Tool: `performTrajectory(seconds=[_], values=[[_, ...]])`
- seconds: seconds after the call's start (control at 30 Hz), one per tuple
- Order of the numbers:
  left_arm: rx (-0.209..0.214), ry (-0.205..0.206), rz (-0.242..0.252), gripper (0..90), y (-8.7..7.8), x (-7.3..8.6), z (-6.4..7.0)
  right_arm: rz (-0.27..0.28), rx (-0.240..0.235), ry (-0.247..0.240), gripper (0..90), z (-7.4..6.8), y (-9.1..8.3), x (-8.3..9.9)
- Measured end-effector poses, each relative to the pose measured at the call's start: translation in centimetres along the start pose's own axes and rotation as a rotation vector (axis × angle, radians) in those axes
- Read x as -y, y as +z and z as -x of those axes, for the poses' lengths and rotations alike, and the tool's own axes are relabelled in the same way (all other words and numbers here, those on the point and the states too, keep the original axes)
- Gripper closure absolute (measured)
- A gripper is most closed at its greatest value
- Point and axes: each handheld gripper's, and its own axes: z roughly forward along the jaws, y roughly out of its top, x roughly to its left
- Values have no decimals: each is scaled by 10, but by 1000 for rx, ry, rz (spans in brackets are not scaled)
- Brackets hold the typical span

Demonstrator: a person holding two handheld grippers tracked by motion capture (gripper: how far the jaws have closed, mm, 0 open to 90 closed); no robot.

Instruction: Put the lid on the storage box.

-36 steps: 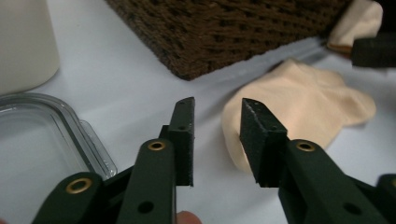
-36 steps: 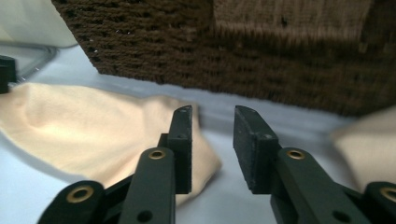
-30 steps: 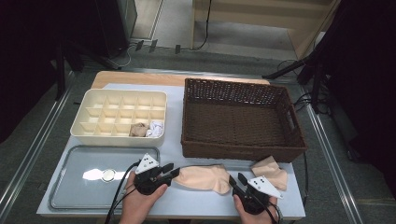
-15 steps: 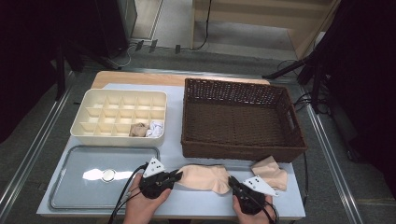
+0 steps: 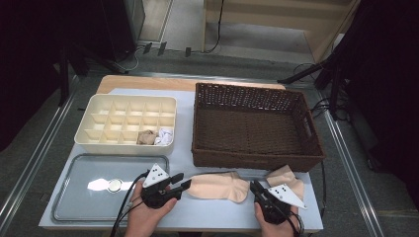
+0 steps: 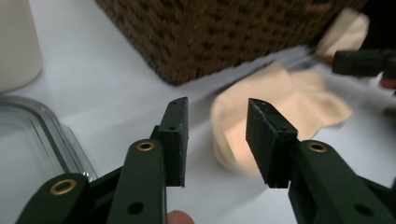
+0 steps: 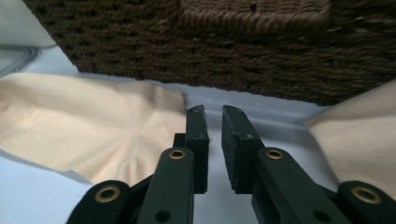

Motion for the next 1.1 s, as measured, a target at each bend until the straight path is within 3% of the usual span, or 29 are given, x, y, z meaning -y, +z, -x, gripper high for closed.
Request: performTrajectory(seconds=[0.17, 0.27, 0.37, 0.47, 0.6, 0.67, 0.73, 0.83, 0.93, 1.0, 1.1], values=[[5, -60, 6, 597, 4, -1, -8, 13, -8, 48, 713, 2, -2, 2], [3, -97, -9, 594, 8, -1, -10, -8, -5, 61, 673, -2, 2, 5], [11, -91, -29, 627, 12, 0, -7, -28, -6, 64, 638, -6, 8, 7], [21, -71, -64, 696, 14, 2, -4, -52, -13, 47, 670, -10, 13, 8], [8, -49, -89, 836, 15, 2, -1, -79, -17, 21, 856, -16, 16, 8], [4, -43, -93, 878, 15, 2, -1, -90, -12, 14, 877, -17, 15, 7], [9, -39, -90, 864, 14, 2, -2, -85, -16, 14, 877, -16, 14, 6], [9, -28, -54, 714, 11, 2, -2, -53, -40, 33, 832, -12, 9, 3], [12, -29, -27, 629, 5, 0, -3, 4, -47, 58, 776, -4, -4, -3], [21, -32, -10, 614, 0, 0, -4, 44, -31, 67, 765, 4, -17, -9], [23, -19, 0, 605, -5, 0, -4, 89, 32, 83, 743, 21, -35, -14]])
